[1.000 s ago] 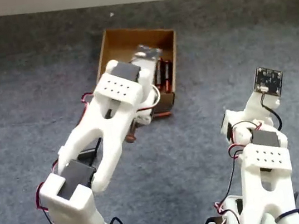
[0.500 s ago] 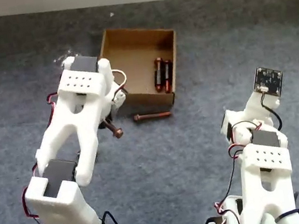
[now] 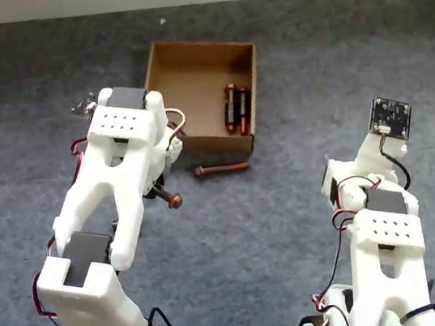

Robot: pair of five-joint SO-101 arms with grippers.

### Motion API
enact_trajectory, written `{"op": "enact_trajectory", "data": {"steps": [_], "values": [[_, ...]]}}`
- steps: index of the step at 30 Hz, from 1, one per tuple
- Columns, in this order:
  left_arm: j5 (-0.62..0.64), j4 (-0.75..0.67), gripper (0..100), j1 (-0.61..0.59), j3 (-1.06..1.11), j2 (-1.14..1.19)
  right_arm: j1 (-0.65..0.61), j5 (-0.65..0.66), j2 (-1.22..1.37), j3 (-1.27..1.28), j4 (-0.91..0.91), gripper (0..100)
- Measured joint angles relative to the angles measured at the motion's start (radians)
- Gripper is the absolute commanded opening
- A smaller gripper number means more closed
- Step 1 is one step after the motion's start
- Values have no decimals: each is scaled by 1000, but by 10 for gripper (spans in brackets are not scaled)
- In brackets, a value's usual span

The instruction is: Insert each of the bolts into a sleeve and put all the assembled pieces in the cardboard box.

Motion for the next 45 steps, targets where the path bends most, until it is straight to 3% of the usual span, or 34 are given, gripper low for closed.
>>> {"op": "enact_trajectory", "data": {"steps": [3, 10, 19, 21, 28, 34, 39, 45], "values": [[0, 0, 53, 0, 0, 0, 0, 0, 0, 0, 0, 5], [0, 0, 303, 0, 0, -2, 0, 0, 0, 0, 0, 5], [-3, 2, 322, 0, 0, -2, 0, 0, 0, 0, 0, 5], [-58, 23, 322, -3, 0, -2, 0, 0, 0, 0, 0, 5], [-476, 75, 294, -8, 0, -2, 0, 0, 0, 0, 0, 5], [-1077, 49, 111, -78, -2, -2, 0, 0, 0, 0, 0, 5], [-1600, -81, 105, -118, -2, -2, 0, 0, 0, 0, 0, 5], [-2113, -94, 122, -118, -2, -2, 0, 0, 0, 0, 0, 5]]}}
